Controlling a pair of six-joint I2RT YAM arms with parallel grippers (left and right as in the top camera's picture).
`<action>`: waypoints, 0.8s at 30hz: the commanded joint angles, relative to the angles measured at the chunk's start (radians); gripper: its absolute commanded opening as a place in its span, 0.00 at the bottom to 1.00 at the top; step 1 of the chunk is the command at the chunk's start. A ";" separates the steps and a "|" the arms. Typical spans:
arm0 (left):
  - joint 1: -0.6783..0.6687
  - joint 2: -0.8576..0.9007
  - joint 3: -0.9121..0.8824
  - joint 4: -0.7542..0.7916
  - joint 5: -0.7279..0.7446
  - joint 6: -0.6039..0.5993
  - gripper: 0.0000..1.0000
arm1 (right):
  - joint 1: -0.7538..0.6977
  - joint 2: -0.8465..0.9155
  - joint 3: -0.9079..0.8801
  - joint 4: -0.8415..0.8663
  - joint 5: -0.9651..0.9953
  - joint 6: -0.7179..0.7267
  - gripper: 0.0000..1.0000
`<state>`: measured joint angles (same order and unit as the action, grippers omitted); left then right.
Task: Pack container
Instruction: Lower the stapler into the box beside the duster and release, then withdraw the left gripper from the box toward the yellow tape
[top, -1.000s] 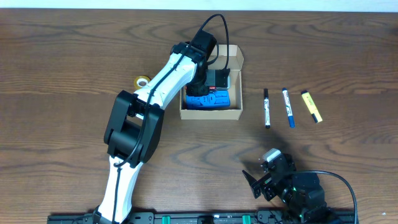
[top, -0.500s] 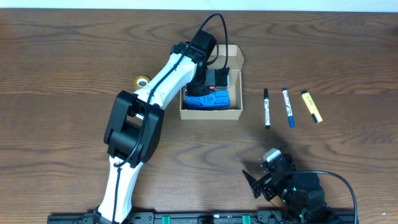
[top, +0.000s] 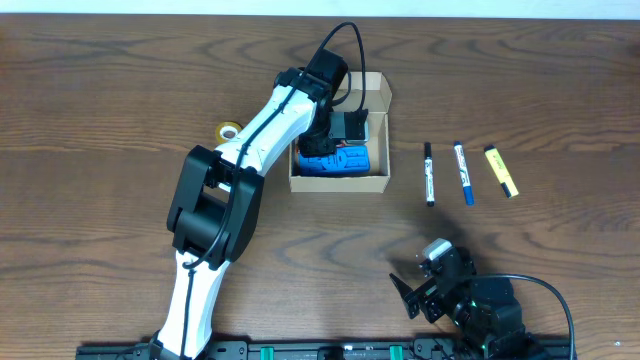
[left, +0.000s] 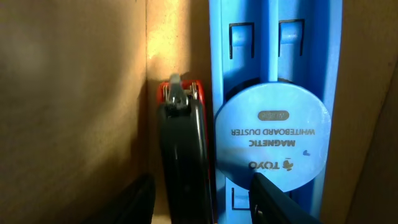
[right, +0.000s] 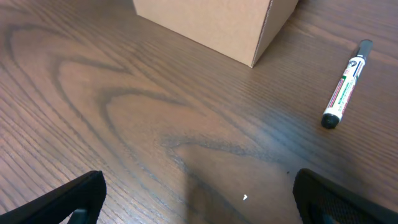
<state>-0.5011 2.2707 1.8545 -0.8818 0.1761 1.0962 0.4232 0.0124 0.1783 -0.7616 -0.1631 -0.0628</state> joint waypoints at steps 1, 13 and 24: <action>0.004 -0.033 0.003 -0.003 0.000 -0.006 0.49 | 0.010 -0.006 -0.009 -0.001 0.003 -0.013 0.99; 0.013 -0.237 0.016 0.037 -0.037 -0.062 0.51 | 0.010 -0.006 -0.009 -0.001 0.003 -0.013 0.99; 0.076 -0.364 0.016 0.046 0.002 -0.250 0.43 | 0.010 -0.006 -0.009 -0.001 0.003 -0.013 0.99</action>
<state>-0.4511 1.9648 1.8606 -0.8368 0.1535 0.9142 0.4232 0.0124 0.1783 -0.7616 -0.1631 -0.0628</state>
